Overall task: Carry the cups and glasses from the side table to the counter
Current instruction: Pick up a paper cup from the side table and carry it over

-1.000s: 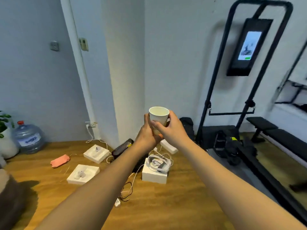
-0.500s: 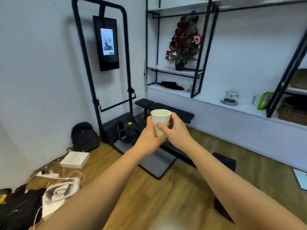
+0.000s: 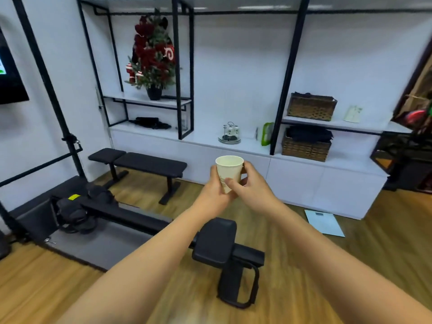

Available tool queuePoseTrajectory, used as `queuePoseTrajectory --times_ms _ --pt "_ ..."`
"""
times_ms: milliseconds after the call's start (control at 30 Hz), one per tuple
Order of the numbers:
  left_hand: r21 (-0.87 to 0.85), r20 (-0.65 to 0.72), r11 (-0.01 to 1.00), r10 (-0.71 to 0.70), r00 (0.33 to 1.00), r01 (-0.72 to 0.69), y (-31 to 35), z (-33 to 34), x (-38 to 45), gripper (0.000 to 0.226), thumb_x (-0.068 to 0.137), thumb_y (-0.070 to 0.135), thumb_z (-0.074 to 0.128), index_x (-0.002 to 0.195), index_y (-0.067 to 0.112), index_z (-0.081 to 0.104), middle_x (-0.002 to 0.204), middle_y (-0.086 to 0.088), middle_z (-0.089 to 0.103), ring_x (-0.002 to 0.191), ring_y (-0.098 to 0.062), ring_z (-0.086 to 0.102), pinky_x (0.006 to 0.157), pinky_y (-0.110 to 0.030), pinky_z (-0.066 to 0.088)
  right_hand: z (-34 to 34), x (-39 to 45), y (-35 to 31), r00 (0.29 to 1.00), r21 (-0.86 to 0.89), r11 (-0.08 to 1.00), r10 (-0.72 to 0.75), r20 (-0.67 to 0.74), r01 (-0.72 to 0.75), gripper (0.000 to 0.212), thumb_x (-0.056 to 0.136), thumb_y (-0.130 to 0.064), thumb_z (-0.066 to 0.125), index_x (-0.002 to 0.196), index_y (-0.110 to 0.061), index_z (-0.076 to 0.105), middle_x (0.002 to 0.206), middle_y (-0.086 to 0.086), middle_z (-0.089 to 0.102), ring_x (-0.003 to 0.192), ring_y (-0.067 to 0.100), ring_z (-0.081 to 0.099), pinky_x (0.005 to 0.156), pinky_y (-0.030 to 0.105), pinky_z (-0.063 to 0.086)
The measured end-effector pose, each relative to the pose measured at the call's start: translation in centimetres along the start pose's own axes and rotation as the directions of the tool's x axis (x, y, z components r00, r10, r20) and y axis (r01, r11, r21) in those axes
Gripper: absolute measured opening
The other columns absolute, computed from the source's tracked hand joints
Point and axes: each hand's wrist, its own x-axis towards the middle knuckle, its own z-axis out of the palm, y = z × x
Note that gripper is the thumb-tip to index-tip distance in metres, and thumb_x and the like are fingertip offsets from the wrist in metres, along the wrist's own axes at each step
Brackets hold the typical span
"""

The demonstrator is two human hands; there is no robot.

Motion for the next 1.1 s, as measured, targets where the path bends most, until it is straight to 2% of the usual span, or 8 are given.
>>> queuePoseTrajectory --times_ms 267,433,600,733,833,933,1000,1100 --pt "-0.025 0.113 1.0 -0.005 0.994 0.008 -1.0 11.9 12.3 0.075 0.067 0.054 0.07 0.128 0.035 0.029 0.12 0.017 0.06 0.112 -0.008 0.062 0.097 -0.041 0.056 -9.6 6.4 10.7 0.992 0.009 0.998 0.065 -0.109 -0.065 0.057 0.09 -0.04 0.069 0.14 -0.026 0.044 0.122 -0.01 0.059 0.095 0.007 0.064 0.08 0.03 0.054" --pt "0.008 0.126 1.0 -0.008 0.992 0.007 -2.9 17.7 22.0 0.073 0.071 0.05 0.07 0.128 0.034 0.027 0.124 0.006 0.061 0.114 -0.015 0.062 0.098 -0.047 0.055 -14.4 13.8 17.9 0.992 0.003 0.998 0.058 -0.108 -0.058 0.056 0.089 -0.039 0.07 0.137 -0.027 0.045 0.116 -0.011 0.059 0.09 0.011 0.065 0.079 0.036 0.058" --pt "0.042 0.148 0.999 -0.011 0.989 0.004 -4.6 21.7 33.1 0.076 0.068 0.056 0.068 0.129 0.035 0.027 0.127 0.007 0.061 0.113 -0.013 0.064 0.095 -0.046 0.057 -18.6 23.1 24.2 0.992 0.015 0.997 0.073 -0.099 -0.072 0.053 0.089 -0.038 0.07 0.134 -0.03 0.044 0.115 -0.015 0.058 0.084 0.006 0.066 0.064 0.017 0.052" --pt "0.031 0.142 1.0 -0.003 0.99 -0.001 -5.1 24.0 41.6 0.067 0.071 0.057 0.069 0.122 0.044 0.027 0.124 0.017 0.063 0.11 -0.001 0.065 0.093 -0.036 0.057 -21.9 30.4 27.5 0.992 0.052 0.997 0.071 -0.107 -0.065 0.052 0.088 -0.035 0.071 0.134 -0.032 0.045 0.114 -0.021 0.058 0.081 0.004 0.066 0.074 0.027 0.054" --pt "0.02 0.113 1.0 0.008 0.994 -0.011 -5.5 25.9 47.0 0.065 0.074 0.054 0.073 0.123 0.051 0.029 0.122 0.023 0.065 0.109 0.004 0.065 0.091 -0.03 0.056 -24.1 35.3 30.2 0.991 0.068 0.996 0.065 -0.119 -0.057 0.056 0.089 -0.035 0.071 0.138 -0.03 0.044 0.117 -0.018 0.059 0.083 0.003 0.066 0.075 0.027 0.054" --pt "0.015 0.073 1.0 0.022 0.997 -0.023 -6.1 27.7 51.8 0.068 0.075 0.05 0.075 0.13 0.045 0.034 0.124 0.021 0.063 0.112 0.0 0.064 0.092 -0.034 0.058 -26.0 39.8 33.2 0.99 0.082 0.995 0.072 -0.121 -0.063 0.06 0.089 -0.038 0.072 0.141 -0.029 0.042 0.117 -0.015 0.057 0.088 0.006 0.065 0.076 0.029 0.055" --pt "0.018 0.018 1.0 0.025 1.0 -0.026 -6.7 29.2 55.0 0.065 0.073 0.047 0.076 0.127 0.041 0.04 0.118 0.022 0.065 0.107 0.001 0.065 0.084 -0.028 0.058 -27.2 42.6 35.6 0.992 0.087 0.995 0.054 -0.114 -0.044 0.06 0.089 -0.039 0.072 0.141 -0.03 0.042 0.115 -0.018 0.057 0.088 0.005 0.065 0.074 0.026 0.054" --pt "-0.001 -0.056 0.999 0.041 0.998 -0.042 -7.6 31.2 60.2 0.063 0.077 0.041 0.076 0.131 0.034 0.045 0.117 0.018 0.068 0.101 0.001 0.067 0.076 -0.02 0.055 -29.2 47.7 38.9 0.994 0.102 0.995 0.006 -0.108 0.005 0.061 0.09 -0.039 0.071 0.142 -0.027 0.041 0.119 -0.013 0.059 0.089 0.005 0.064 0.079 0.031 0.056"
